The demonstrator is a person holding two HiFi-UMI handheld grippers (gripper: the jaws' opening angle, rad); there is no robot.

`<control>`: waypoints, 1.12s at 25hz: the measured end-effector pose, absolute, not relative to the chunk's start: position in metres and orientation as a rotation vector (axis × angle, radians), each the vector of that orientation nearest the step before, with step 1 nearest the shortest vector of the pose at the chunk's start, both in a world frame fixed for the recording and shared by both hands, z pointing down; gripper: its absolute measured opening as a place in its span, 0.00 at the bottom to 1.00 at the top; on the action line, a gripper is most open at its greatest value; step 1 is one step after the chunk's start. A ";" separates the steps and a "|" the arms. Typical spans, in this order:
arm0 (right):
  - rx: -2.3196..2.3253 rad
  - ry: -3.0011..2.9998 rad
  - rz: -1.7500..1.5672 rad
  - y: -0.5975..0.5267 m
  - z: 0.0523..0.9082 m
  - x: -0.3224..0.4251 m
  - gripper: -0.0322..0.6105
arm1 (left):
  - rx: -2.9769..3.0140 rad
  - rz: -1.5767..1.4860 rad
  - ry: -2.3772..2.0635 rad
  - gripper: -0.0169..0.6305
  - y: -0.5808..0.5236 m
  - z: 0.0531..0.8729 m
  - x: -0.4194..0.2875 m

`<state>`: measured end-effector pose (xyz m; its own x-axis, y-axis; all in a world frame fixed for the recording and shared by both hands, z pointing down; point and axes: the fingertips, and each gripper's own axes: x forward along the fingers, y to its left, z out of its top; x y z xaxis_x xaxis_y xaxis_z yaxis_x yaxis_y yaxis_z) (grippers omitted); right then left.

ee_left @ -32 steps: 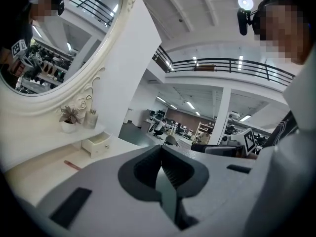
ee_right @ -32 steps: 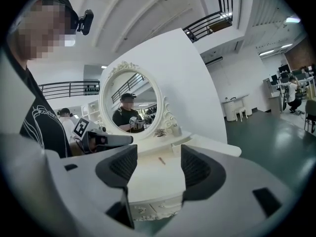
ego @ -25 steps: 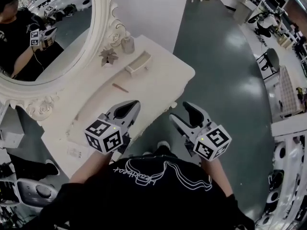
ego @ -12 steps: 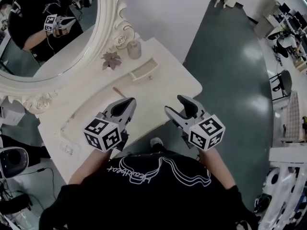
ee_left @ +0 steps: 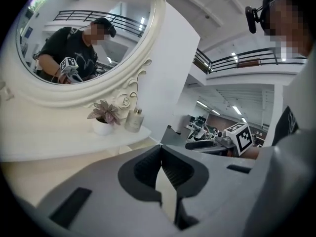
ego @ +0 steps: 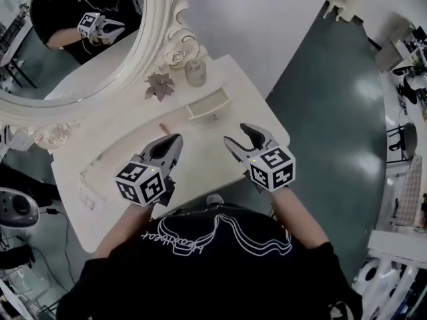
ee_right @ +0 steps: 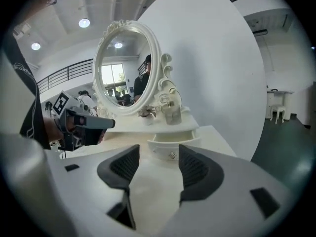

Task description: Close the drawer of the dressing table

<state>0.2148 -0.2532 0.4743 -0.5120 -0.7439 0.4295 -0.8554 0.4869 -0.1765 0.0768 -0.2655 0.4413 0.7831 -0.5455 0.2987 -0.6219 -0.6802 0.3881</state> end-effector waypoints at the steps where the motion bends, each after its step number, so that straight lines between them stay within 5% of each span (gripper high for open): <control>1: 1.335 -2.432 0.539 -0.259 0.482 0.214 0.42 | 2.489 0.224 -0.889 0.03 -0.268 0.446 0.075; 28: 1.180 -2.301 0.558 -0.338 0.583 0.190 0.21 | 2.298 0.207 -1.099 0.03 -0.281 0.504 0.033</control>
<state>0.1896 -0.3385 0.5825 -0.5055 -0.6288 0.5908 -0.8296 0.5424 -0.1325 0.0327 -0.2810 0.5039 0.6489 -0.6642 0.3712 -0.7537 -0.4938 0.4337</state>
